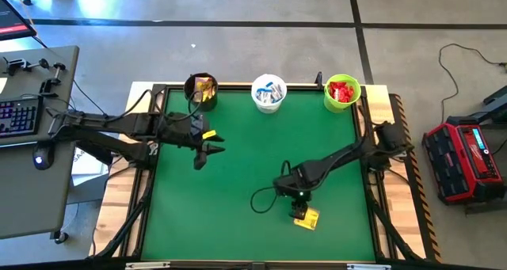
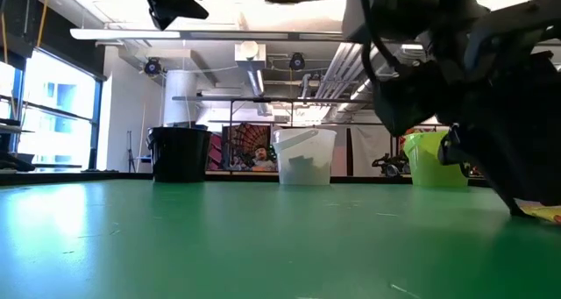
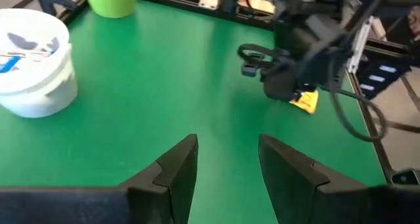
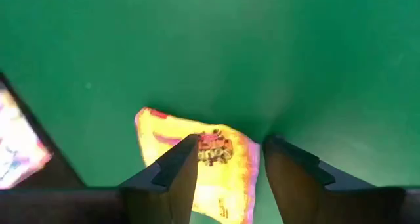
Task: Sort candy by brand, put in halloween buckets
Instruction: Put the yellow candy into the black bucket
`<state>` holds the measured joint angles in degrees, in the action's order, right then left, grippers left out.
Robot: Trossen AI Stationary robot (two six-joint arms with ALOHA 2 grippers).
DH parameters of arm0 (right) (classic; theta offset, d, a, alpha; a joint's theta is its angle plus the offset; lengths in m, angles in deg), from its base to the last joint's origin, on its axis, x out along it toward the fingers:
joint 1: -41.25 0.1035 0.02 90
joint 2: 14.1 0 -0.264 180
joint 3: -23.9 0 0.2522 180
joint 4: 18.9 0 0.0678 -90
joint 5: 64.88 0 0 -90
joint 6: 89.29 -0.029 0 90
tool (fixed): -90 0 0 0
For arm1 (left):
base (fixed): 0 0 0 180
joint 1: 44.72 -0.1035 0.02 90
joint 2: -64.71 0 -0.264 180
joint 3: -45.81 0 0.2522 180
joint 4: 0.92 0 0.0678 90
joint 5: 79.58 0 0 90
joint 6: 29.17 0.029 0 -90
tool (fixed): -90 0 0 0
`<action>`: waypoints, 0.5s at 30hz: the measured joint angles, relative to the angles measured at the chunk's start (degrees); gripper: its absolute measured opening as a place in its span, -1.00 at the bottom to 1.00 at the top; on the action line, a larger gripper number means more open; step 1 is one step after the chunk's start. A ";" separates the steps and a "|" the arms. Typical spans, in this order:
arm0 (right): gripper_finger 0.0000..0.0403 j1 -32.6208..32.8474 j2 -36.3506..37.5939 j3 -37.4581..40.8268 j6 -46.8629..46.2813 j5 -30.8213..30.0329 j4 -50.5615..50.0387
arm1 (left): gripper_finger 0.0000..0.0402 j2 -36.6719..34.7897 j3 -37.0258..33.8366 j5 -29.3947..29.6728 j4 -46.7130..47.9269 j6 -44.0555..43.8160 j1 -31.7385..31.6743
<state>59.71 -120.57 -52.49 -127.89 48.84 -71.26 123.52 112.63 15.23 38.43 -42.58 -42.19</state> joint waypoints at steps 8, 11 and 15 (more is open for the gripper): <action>-0.46 -0.46 -2.14 -0.09 3.65 4.85 0.72 | -0.23 0.00 0.00 0.04 0.17 0.00 3.27; -0.69 -0.57 -2.23 0.02 4.65 4.85 0.60 | -0.23 0.00 0.00 0.09 0.18 0.13 3.88; -0.96 -0.47 -2.38 0.05 4.87 4.89 0.71 | -0.23 0.00 0.00 0.31 0.16 -0.08 4.43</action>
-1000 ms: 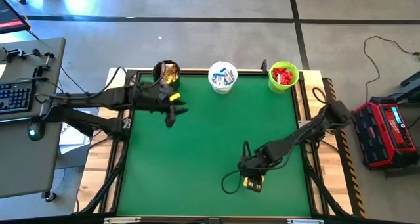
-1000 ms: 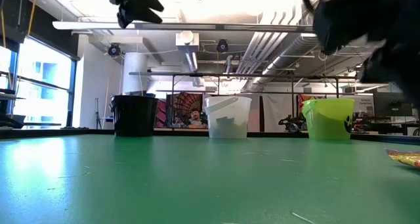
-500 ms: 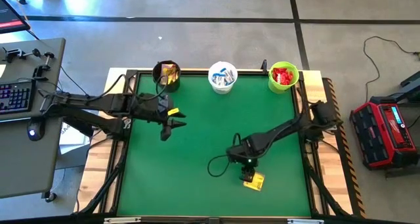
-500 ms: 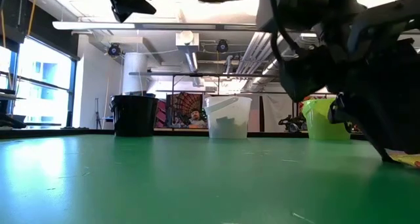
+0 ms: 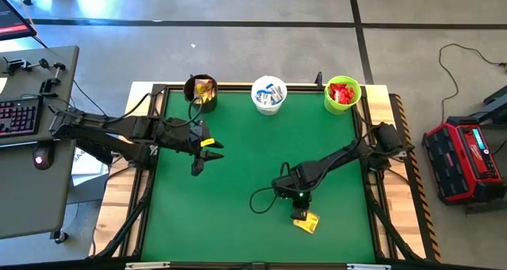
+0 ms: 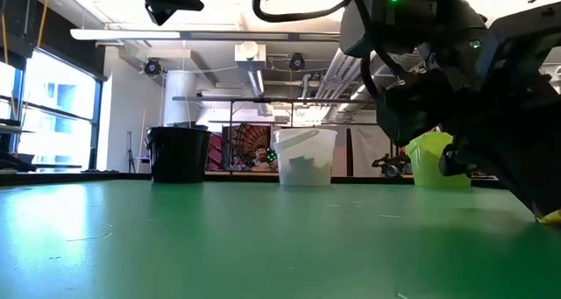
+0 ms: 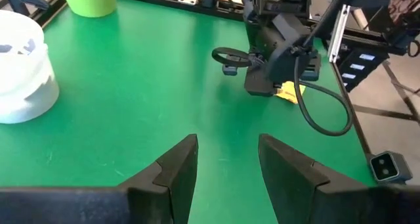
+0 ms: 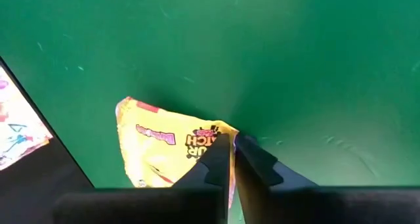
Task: Sort candy by brand, put in halloween buckets
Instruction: Put the yellow candy into the black bucket
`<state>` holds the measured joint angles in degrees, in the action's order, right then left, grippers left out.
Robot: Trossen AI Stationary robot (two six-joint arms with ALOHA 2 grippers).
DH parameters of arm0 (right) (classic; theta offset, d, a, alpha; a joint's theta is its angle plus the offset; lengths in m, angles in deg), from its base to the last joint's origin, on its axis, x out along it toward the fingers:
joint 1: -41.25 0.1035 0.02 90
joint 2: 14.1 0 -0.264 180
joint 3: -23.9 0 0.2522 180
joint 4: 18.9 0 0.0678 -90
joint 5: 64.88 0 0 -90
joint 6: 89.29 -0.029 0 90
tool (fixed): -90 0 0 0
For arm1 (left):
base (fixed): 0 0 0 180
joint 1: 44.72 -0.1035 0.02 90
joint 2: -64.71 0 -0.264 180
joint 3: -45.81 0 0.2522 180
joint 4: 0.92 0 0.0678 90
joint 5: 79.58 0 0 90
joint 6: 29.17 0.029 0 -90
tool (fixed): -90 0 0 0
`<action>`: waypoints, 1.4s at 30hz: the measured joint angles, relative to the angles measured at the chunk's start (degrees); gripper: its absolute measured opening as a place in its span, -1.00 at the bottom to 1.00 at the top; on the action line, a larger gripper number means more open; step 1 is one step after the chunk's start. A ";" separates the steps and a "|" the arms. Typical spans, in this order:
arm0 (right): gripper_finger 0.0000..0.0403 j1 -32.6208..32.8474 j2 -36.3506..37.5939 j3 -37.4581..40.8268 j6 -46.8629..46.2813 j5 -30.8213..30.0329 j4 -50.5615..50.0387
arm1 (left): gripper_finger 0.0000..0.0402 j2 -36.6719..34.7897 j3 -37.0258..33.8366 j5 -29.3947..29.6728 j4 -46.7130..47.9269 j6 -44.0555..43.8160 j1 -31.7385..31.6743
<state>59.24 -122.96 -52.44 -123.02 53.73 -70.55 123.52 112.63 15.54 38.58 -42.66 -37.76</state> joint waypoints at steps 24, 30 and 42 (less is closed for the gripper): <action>-1.00 -2.74 1.64 -21.53 -7.40 -35.73 7.44 | -0.21 0.76 0.02 -1.60 8.25 -4.51 -0.54; -1.00 -3.96 1.65 -26.29 -2.33 -39.23 11.93 | -0.07 4.23 0.02 -6.20 6.60 -4.93 1.29; -1.00 -5.63 1.70 -30.37 1.27 -39.10 12.83 | 0.11 13.89 0.02 -2.10 1.14 -0.31 6.00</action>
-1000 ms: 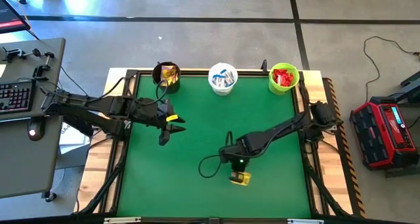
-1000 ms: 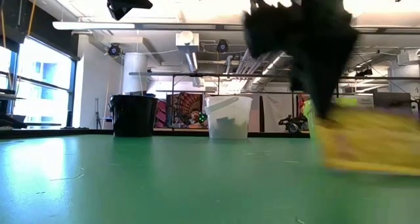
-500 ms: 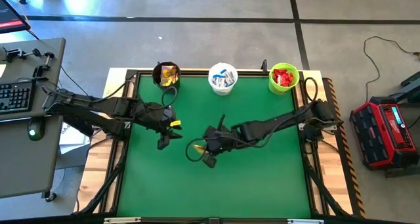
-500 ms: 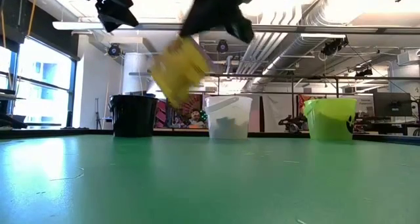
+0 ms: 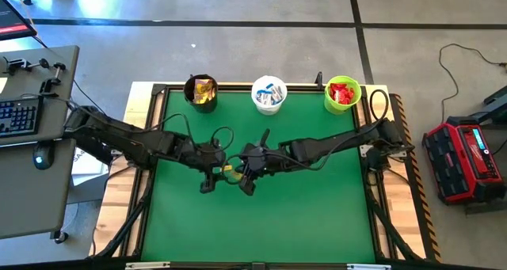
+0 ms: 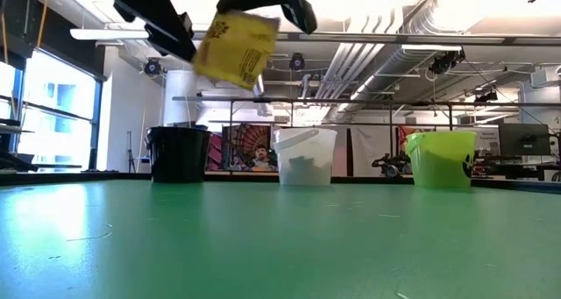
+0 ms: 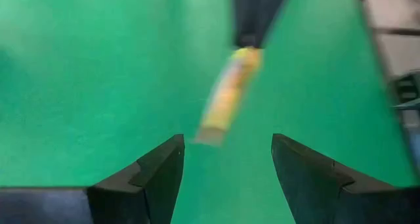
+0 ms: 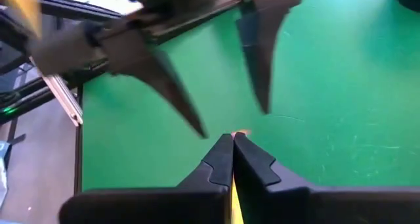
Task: Sort candy by brand, put in halloween buckets
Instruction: Put the yellow candy into the black bucket
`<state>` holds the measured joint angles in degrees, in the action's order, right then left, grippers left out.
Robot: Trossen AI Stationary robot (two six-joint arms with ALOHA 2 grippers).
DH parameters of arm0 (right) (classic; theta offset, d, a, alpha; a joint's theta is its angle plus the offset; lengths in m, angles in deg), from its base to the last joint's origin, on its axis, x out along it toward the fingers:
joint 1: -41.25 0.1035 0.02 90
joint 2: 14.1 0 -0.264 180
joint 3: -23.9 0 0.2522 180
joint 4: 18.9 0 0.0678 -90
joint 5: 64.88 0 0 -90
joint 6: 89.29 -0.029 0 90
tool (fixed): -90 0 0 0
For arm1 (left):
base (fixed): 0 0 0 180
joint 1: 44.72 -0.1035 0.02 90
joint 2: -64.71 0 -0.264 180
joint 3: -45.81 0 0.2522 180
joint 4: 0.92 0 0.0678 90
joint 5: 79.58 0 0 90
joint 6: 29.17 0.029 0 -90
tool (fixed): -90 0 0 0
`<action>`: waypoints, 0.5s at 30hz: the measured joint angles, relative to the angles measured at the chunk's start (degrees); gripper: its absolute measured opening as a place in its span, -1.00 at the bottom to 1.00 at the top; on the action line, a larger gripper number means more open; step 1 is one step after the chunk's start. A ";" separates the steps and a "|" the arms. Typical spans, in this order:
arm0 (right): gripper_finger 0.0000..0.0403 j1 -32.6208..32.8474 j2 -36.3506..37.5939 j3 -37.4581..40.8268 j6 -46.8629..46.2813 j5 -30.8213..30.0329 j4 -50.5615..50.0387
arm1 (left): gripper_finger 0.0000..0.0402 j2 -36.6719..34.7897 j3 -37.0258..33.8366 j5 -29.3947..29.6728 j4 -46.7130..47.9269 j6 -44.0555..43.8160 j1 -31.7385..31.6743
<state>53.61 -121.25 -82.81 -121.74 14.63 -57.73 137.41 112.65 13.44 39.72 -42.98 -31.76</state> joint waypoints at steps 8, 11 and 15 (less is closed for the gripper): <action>-1.00 1.03 0.00 -0.04 0.06 0.96 0.19 | 0.11 0.93 0.04 2.58 -1.40 0.46 0.21; -1.00 0.92 0.00 -0.04 -0.08 1.89 1.12 | 0.11 0.93 0.04 -3.79 -1.78 -0.07 0.24; -1.00 0.90 0.00 -0.07 -0.06 3.95 -0.26 | 0.11 0.94 0.04 -5.34 0.84 -2.56 0.81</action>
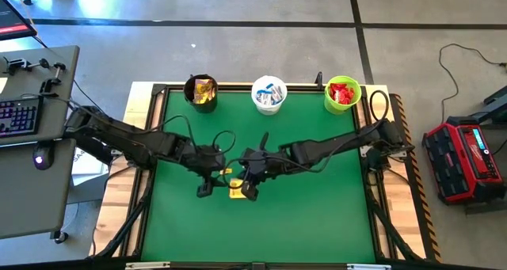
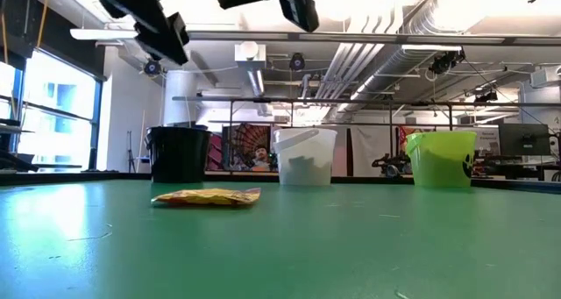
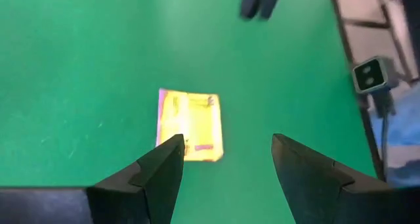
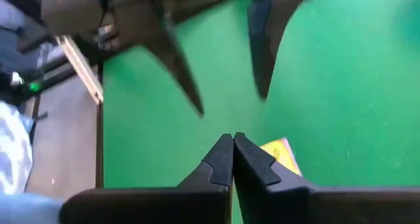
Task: Sort candy by brand, put in halloween buckets
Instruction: Put the yellow candy into the black bucket
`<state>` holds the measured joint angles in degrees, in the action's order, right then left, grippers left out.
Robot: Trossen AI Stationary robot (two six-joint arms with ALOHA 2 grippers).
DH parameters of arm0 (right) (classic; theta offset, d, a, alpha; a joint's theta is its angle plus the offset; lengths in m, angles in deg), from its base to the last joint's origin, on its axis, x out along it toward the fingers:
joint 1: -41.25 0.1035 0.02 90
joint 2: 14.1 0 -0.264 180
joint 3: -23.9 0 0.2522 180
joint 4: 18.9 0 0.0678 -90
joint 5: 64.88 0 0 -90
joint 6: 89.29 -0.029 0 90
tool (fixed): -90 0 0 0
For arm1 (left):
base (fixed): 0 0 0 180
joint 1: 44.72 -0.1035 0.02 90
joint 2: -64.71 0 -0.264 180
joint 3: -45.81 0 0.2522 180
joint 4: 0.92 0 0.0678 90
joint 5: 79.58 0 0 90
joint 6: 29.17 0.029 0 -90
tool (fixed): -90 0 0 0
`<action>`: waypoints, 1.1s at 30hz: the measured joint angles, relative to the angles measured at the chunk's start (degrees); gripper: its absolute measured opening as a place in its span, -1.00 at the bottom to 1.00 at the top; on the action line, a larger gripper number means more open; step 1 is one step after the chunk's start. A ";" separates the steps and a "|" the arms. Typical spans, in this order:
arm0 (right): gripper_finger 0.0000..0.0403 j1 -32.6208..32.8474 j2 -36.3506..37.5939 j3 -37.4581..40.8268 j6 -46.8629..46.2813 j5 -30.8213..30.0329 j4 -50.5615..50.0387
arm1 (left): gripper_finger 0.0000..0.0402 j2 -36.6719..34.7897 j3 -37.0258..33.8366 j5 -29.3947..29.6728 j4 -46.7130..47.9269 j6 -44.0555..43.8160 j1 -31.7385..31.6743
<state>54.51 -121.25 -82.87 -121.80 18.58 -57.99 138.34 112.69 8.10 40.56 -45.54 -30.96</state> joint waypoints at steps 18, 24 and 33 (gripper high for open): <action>-0.56 7.24 1.66 -0.01 -9.46 -3.88 -14.17 | 0.11 13.13 -6.95 6.36 -10.40 -2.55 8.88; -0.35 10.53 4.91 -0.02 -13.54 -10.44 -16.11 | 0.11 13.24 -10.23 10.79 -16.93 -4.46 8.38; -0.33 11.53 7.51 -0.02 -13.97 -14.61 -16.51 | 0.11 19.38 -10.21 10.61 -19.67 -2.42 5.91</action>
<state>66.05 -113.74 -82.89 -135.77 3.97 -74.49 157.72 102.48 18.71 20.89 -47.95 -25.05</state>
